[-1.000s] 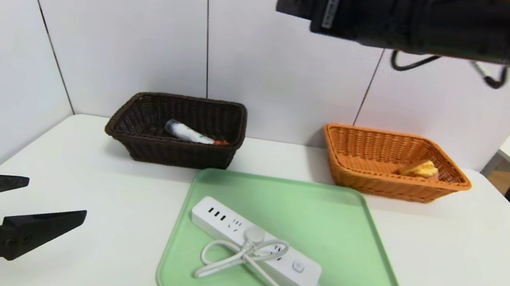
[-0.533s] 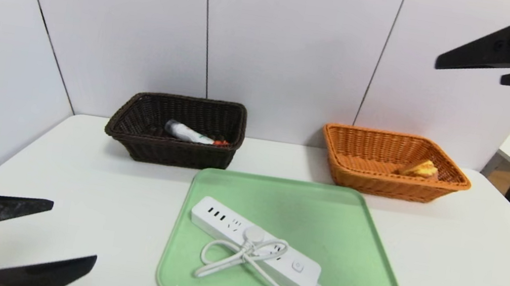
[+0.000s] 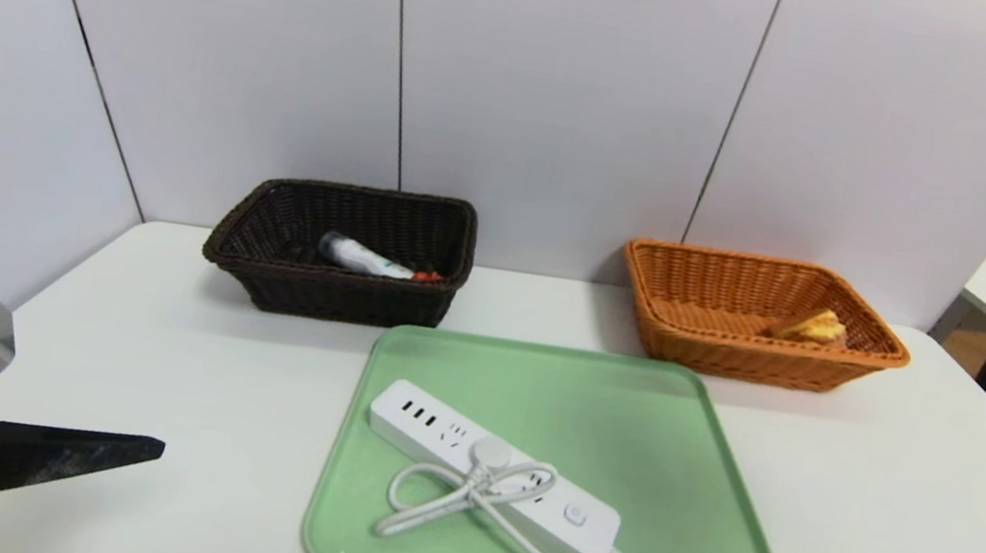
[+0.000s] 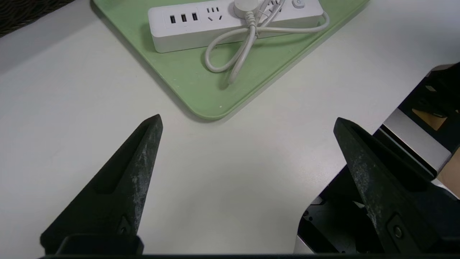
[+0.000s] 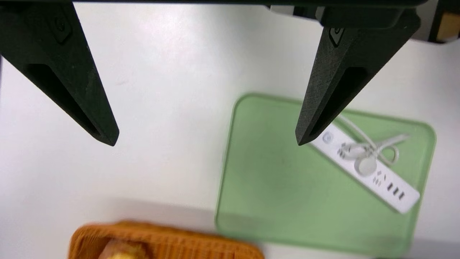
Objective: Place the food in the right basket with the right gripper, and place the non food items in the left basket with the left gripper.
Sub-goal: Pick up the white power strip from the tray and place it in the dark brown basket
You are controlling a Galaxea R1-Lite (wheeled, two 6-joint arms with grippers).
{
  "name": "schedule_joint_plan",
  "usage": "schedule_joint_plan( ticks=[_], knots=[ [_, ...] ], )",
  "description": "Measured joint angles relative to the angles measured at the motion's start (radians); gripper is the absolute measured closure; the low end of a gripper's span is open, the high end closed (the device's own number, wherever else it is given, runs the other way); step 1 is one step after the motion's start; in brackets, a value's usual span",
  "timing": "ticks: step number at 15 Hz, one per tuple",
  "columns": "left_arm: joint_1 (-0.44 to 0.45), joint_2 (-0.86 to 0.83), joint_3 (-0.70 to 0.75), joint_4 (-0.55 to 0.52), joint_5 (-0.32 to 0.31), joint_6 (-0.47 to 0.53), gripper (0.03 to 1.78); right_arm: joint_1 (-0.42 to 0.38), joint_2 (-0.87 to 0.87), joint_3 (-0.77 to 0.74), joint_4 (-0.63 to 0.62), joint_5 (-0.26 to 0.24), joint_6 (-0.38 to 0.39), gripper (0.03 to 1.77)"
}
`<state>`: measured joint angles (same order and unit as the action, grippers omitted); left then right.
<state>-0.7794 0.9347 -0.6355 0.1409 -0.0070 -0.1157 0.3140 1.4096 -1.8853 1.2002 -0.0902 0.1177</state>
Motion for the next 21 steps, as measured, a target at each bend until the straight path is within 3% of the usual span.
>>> schedule_joint_plan(
  ticks=[1,3,7,12,14,18,21],
  knots=[
    [0.021,0.007,-0.01,0.003,0.001,-0.003,0.12,-0.03,0.011,0.029,0.014,0.044,-0.001,0.11],
    [0.041,0.024,-0.024,0.007,0.001,0.0,0.12,-0.078,0.036,0.113,0.019,0.08,-0.003,0.11],
    [0.047,0.099,-0.092,0.008,0.007,0.005,0.12,-0.137,0.036,0.288,-0.059,0.083,-0.007,0.11],
    [0.036,0.209,-0.189,0.007,0.059,0.008,0.12,-0.159,-0.144,0.5,-0.109,0.079,0.006,0.11],
    [-0.008,0.217,-0.171,0.007,0.057,0.015,0.12,-0.177,-0.2,0.632,-0.228,0.083,0.007,0.11],
    [-0.069,0.21,-0.09,0.0,0.059,0.064,0.12,-0.203,-0.274,0.876,-0.59,0.089,0.008,0.11],
    [-0.086,0.215,-0.043,-0.057,0.018,0.11,0.12,-0.208,-0.294,0.902,-0.633,0.089,0.006,0.11]
  ],
)
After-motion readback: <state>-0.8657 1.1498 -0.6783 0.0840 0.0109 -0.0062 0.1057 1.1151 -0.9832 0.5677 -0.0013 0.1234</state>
